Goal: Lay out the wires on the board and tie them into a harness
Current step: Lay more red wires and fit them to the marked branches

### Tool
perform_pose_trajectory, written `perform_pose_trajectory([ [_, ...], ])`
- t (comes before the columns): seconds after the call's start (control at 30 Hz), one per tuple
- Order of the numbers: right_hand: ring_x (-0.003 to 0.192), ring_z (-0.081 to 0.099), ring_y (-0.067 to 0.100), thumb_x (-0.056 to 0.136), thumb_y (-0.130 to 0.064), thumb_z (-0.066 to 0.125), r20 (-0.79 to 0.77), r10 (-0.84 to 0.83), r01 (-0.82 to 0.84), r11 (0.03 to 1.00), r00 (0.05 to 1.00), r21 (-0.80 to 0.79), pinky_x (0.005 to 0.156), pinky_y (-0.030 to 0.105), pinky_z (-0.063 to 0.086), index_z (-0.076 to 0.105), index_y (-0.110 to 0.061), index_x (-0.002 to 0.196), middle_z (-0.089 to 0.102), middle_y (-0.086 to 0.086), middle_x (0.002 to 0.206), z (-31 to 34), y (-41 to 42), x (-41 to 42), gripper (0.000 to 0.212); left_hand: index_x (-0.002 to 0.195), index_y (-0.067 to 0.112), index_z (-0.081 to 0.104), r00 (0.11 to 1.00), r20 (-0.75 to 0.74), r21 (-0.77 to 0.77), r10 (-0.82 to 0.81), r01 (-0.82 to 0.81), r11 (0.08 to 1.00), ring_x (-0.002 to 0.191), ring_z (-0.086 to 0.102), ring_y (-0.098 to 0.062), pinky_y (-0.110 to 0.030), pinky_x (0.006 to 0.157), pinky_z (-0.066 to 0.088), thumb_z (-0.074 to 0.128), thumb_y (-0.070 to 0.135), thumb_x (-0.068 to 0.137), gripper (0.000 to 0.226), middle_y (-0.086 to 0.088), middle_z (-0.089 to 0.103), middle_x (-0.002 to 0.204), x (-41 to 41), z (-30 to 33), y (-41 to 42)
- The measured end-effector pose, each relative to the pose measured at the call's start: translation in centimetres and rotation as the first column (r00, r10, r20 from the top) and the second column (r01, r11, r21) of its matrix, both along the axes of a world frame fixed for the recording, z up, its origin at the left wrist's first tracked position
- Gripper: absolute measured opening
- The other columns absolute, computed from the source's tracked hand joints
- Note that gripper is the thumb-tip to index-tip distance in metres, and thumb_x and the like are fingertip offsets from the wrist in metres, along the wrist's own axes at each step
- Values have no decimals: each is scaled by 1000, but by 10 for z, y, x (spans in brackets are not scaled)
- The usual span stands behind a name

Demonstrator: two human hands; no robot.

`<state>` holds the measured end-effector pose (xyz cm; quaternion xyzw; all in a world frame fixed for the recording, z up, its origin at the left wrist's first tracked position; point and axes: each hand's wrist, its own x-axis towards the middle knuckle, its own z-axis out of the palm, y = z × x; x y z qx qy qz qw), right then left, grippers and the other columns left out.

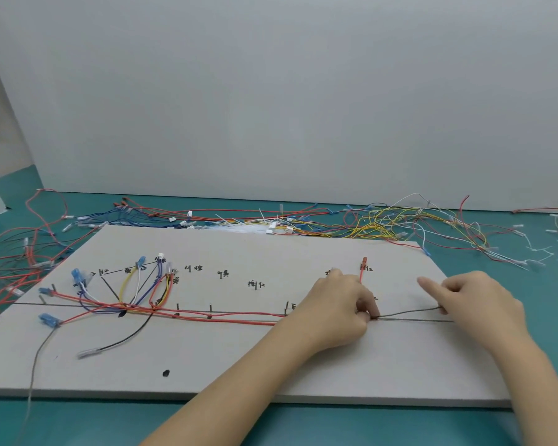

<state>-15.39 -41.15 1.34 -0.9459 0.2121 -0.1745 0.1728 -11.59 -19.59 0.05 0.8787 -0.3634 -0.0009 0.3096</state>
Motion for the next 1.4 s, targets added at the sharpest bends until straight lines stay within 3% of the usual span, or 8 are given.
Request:
perform_pose_trajectory([
  [0.3, 36, 30, 12, 88, -34, 67, 39, 32, -47, 858, 999, 512, 48, 23, 26, 61, -5, 61, 40, -4, 42, 0, -27, -3, 40, 101, 24, 76, 999, -41, -30, 4, -5, 1000, 103, 45, -22, -40, 98, 42, 55, 11, 88, 28, 0, 61, 91, -2, -1, 2],
  [0.47, 49, 31, 16, 87, -5, 50, 24, 18, -31, 654, 1000, 756, 34, 20, 25, 68, 8, 84, 47, 6, 56, 2, -38, -6, 22, 101, 23, 76, 999, -42, -52, 11, -14, 999, 103, 47, -23, -38, 100, 41, 56, 10, 88, 28, 0, 63, 90, -2, -1, 2],
  [0.6, 46, 50, 13, 89, 7, 54, 21, 95, -73, 580, 995, 812, 35, 19, 39, 69, 4, 92, 63, 14, 64, 2, -51, -15, 15, 101, 23, 77, 999, -43, -58, 8, -10, 998, 103, 46, -23, -34, 93, 44, 56, 10, 88, 28, 2, 59, 85, -2, -1, 2],
  [0.73, 46, 57, 13, 79, 1, 71, 64, 61, -87, 598, 996, 797, 40, 18, 47, 69, 3, 91, 70, 18, 69, 4, -60, -21, 13, 100, 23, 77, 999, -46, -63, 2, -5, 998, 101, 47, -24, -30, 93, 41, 55, 10, 87, 29, 6, 53, 79, -2, 0, 2],
  [0.9, 40, 48, 14, 74, 1, 74, -20, -11, 21, 753, 1000, 658, 35, 18, 35, 72, 0, 74, 61, 8, 51, 7, -51, -18, 3, 99, 24, 77, 999, -47, -64, 7, -10, 998, 99, 47, -20, -30, 90, 43, 55, 10, 86, 29, 6, 52, 81, -2, 0, 2],
  [1.03, 53, 49, 25, 65, 5, 61, -24, -99, 99, 870, 995, 483, 58, 30, 37, 72, -16, 70, 54, 1, 42, 11, -32, -11, 24, 98, 23, 77, 999, -40, -67, 5, -8, 998, 97, 48, -19, -26, 86, 42, 55, 10, 85, 29, 7, 51, 79, -2, 0, 1],
  [1.23, 83, 57, 36, 70, -5, 54, -105, -195, 215, 947, 975, 239, 77, 39, 47, 68, -16, 67, 67, 8, 76, 14, -14, -2, 18, 99, 25, 77, 999, -50, -59, 7, -10, 998, 101, 46, -20, -32, 86, 46, 54, 10, 86, 30, 7, 52, 83, -2, 0, 1],
  [1.4, 86, 59, 36, 72, -7, 58, -142, -208, 240, 933, 968, 269, 86, 44, 49, 69, -17, 70, 67, 9, 84, 14, -16, -5, 15, 99, 24, 77, 999, -48, -55, 2, -5, 998, 100, 45, -20, -36, 87, 47, 54, 9, 86, 30, 8, 52, 80, -3, 1, 1],
])
